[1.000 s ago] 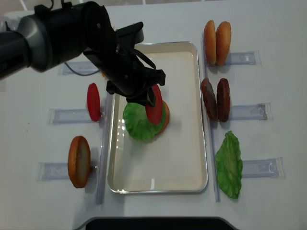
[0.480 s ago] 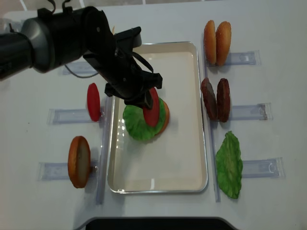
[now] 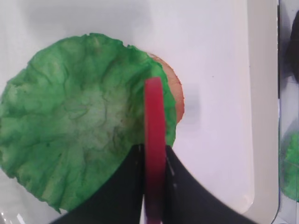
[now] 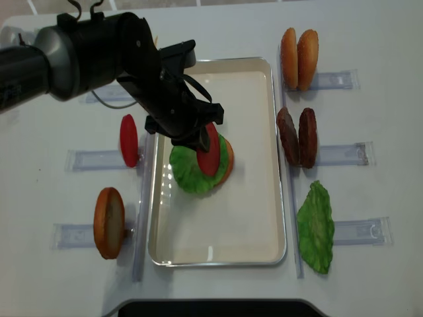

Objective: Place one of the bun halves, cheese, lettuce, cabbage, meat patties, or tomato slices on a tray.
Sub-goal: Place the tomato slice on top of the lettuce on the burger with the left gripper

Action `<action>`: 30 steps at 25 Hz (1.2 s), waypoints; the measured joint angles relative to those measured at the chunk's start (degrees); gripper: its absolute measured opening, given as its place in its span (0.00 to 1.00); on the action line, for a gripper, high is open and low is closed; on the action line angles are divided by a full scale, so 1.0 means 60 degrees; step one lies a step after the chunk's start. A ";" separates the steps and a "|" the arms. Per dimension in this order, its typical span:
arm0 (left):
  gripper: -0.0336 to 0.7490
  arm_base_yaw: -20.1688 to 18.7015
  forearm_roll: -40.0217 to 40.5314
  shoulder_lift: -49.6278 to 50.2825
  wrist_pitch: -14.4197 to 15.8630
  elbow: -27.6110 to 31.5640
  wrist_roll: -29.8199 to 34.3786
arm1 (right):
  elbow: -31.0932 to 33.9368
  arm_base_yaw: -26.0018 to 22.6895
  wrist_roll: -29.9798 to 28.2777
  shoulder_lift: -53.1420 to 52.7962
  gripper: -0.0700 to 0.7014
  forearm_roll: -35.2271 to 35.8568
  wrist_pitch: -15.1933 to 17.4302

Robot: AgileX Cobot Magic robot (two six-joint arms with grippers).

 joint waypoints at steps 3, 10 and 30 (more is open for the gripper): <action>0.21 0.0000 0.0128 0.0000 0.0066 0.0000 0.0000 | 0.0000 0.0000 0.0000 0.0000 0.79 0.0000 0.0000; 0.38 0.0000 0.0761 0.0000 0.0537 0.0000 -0.0278 | 0.0000 0.0000 0.0000 0.0000 0.79 0.0000 0.0000; 0.65 0.0000 0.3596 -0.1318 0.3712 -0.2209 -0.1984 | 0.0000 0.0000 0.0000 0.0000 0.79 0.0000 0.0000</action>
